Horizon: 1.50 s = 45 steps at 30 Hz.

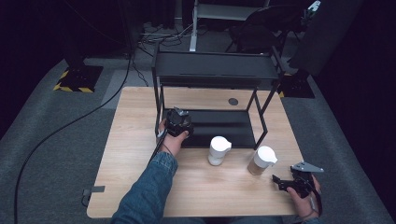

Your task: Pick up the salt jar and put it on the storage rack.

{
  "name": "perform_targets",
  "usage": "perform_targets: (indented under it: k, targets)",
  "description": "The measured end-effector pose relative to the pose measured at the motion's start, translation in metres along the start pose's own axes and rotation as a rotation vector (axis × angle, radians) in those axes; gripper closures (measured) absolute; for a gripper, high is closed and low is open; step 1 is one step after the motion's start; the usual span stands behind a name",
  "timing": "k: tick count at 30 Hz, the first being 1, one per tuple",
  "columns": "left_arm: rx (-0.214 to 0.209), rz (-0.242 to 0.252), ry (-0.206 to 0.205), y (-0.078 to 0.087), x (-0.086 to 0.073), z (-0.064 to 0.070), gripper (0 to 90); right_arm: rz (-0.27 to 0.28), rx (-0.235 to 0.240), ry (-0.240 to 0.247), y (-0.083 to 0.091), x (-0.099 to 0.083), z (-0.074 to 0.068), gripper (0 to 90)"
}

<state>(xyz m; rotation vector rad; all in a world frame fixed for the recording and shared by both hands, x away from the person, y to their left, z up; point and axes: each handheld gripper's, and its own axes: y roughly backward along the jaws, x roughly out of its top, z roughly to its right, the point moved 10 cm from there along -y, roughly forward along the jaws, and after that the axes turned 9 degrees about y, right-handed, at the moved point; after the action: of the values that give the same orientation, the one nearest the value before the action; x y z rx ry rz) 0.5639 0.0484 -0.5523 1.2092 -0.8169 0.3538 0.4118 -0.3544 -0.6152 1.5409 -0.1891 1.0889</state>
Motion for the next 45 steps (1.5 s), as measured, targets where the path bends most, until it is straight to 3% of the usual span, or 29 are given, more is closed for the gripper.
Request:
perform_targets:
  k: [3,6,11,25,45]
  targets:
    - [-0.008,0.01,0.002,0.001,0.002,0.001,28.3,0.0,0.0,0.0,0.0,0.0,0.0,4.2]
    - [0.002,0.027,0.005,0.004,0.005,0.0,18.7,0.0,0.0,0.0,0.0,0.0,0.0,4.2]
    - [-0.007,0.057,0.002,0.009,0.01,0.002,15.7,0.0,0.0,0.0,0.0,0.0,0.0,4.2]
    - [-0.02,0.143,-0.017,0.035,0.026,0.01,15.2,0.0,0.0,0.0,0.0,0.0,0.0,4.2]
    - [-0.044,0.201,-0.016,0.074,0.03,0.019,15.2,0.0,-0.001,0.0,0.0,0.0,0.0,4.2]
